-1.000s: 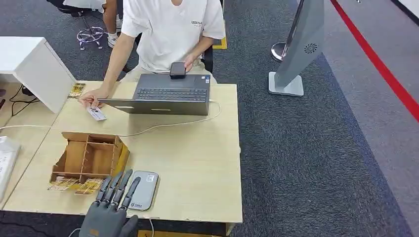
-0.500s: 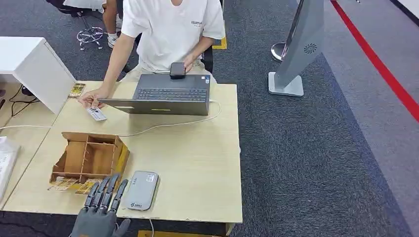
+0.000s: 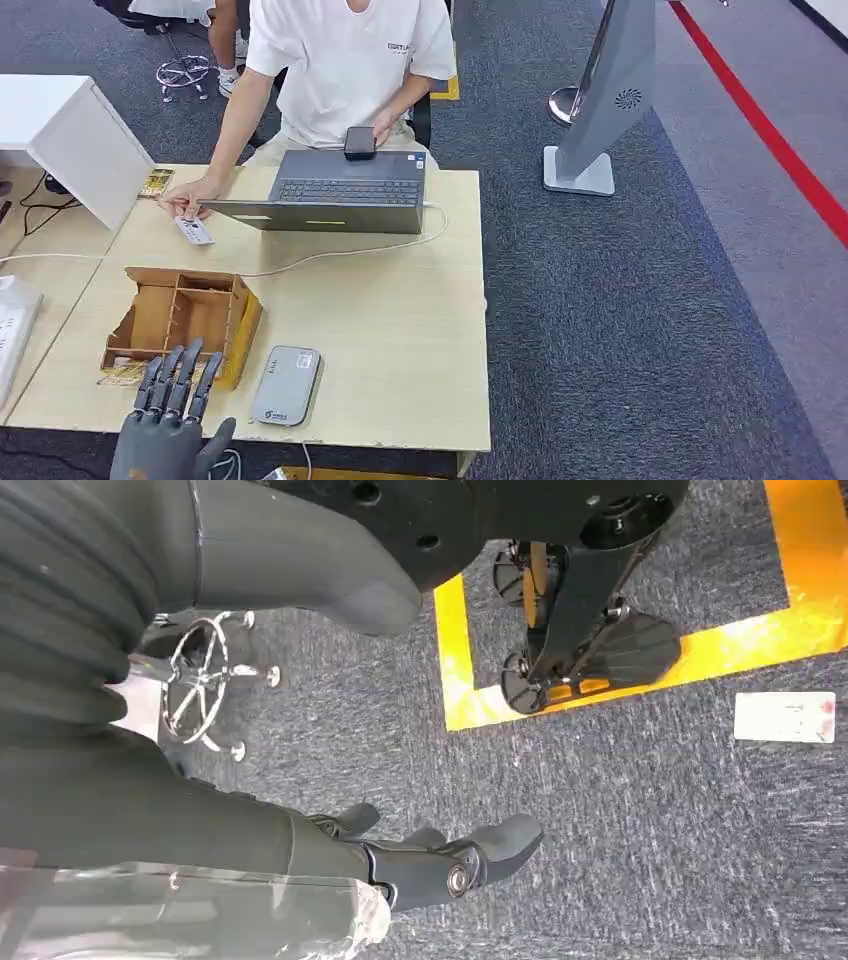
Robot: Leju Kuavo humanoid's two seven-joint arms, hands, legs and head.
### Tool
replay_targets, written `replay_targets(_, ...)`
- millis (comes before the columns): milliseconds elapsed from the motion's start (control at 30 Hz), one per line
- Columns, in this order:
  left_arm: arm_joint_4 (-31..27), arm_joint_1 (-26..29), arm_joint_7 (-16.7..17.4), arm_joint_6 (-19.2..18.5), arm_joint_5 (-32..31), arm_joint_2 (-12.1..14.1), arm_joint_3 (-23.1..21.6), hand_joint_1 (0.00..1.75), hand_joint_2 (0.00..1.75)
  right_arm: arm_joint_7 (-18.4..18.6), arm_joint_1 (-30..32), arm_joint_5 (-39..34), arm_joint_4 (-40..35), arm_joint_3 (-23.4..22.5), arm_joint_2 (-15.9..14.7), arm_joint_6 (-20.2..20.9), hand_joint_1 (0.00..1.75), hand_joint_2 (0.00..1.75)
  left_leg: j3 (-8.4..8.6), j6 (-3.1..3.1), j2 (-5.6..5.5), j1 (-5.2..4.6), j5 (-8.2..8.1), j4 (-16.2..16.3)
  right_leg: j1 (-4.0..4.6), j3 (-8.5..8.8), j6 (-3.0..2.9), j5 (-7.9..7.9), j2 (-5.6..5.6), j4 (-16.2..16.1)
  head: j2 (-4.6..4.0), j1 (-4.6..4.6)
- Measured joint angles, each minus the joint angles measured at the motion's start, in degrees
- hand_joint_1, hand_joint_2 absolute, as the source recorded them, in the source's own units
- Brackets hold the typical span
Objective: Pass the card to the sensor for recognition and then transmit it.
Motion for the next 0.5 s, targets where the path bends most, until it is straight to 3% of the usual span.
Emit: replay_targets(500,0.7,0.0,0.0,0.0,0.0,-1.1,1.6,0.0,1.75,0.0,0.0,0.0,0.0,0.0,-0.1,0.0,0.0,1.75,0.0,0.0,0.0,0.0,0.0,0.0,0.0,0.0,-0.01,0.0,0.0,0.0,0.0,0.0)
